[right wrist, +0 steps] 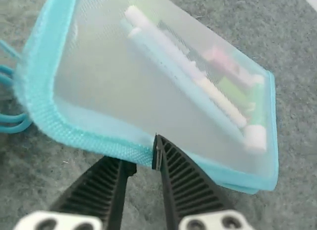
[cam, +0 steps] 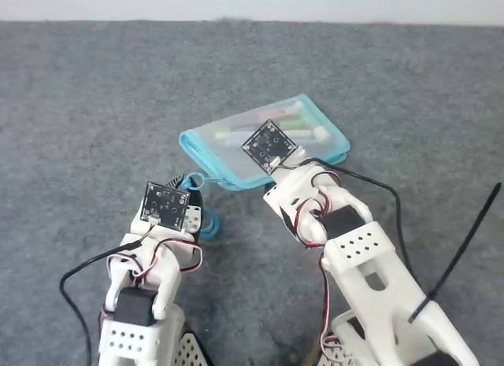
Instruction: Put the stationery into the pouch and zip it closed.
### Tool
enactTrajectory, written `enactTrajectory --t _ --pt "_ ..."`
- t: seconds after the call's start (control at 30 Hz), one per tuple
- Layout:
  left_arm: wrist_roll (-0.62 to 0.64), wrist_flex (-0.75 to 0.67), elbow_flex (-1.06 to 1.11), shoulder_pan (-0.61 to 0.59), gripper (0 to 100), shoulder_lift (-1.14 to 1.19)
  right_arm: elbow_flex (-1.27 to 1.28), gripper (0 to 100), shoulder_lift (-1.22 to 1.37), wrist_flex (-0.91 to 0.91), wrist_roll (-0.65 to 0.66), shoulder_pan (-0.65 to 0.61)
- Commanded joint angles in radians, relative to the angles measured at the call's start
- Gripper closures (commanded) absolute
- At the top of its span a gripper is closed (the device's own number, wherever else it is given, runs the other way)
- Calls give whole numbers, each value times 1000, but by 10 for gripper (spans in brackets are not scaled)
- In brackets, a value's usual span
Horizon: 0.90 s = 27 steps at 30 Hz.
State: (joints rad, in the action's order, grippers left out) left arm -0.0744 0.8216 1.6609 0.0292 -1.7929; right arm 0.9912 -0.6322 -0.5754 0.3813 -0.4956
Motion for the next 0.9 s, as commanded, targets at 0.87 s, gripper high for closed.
enactTrajectory --t 0.87 --pt "-81 175 -139 187 988 5 87 735 216 349 17 -163"
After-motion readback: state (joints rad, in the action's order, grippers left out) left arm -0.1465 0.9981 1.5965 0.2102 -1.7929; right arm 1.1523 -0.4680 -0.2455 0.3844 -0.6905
